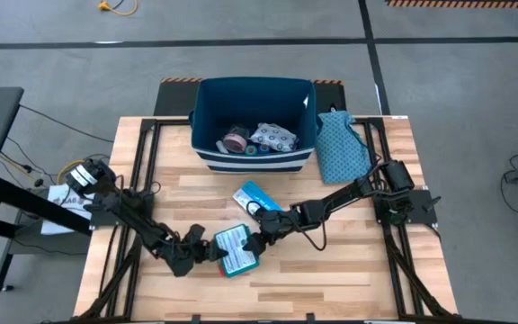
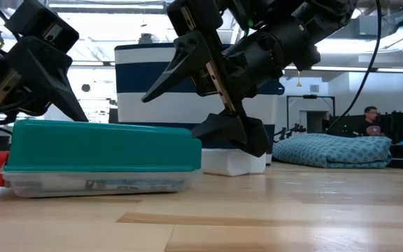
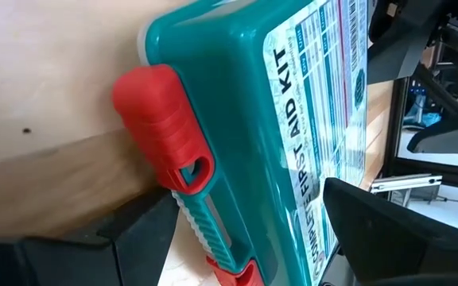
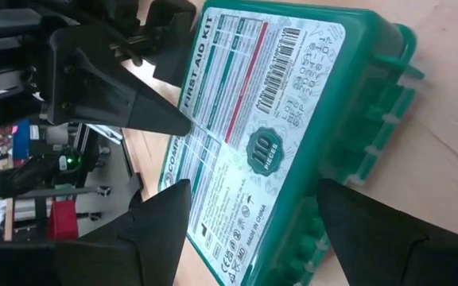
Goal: Pick & place medical supplies in basket/bin
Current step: Put the green emergency kit into the bin
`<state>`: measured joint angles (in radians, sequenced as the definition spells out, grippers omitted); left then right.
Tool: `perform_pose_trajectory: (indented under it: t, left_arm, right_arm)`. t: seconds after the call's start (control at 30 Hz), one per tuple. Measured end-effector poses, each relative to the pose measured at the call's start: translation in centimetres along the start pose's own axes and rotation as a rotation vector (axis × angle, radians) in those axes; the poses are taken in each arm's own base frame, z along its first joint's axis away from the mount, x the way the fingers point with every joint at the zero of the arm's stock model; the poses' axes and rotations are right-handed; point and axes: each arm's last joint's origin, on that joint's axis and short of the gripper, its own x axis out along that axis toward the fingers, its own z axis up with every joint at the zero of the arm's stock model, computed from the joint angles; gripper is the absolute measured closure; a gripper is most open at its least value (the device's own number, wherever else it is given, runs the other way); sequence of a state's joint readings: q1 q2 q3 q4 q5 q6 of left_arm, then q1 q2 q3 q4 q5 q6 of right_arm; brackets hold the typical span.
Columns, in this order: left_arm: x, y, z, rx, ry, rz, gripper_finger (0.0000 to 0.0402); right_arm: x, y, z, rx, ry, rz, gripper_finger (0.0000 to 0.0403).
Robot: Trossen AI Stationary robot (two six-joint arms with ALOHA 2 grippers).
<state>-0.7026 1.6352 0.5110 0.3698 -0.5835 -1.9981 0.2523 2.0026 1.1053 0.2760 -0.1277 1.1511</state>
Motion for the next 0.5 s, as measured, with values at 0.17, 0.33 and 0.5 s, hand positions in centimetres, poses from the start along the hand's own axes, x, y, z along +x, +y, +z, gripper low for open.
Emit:
perform_pose_trajectory:
  t: [0.17, 0.33, 0.5]
  left_arm:
    - [0.39, -0.27, 0.56, 0.006, -0.009, 0.001, 0.0099]
    - [0.61, -0.55, 0.84, 0.027, -0.013, -0.016, 0.0099]
    - [0.71, -0.96, 0.93, 0.070, -0.039, -0.063, 0.0099]
  right_arm:
    - [0.00, 0.00, -0.01, 0.000, 0.003, 0.001, 0.0137]
    - [0.01, 0.10, -0.02, -0.001, 0.001, 0.008, 0.0137]
    - [0.06, 0.40, 0.04, -0.001, 0.005, 0.019, 0.0137]
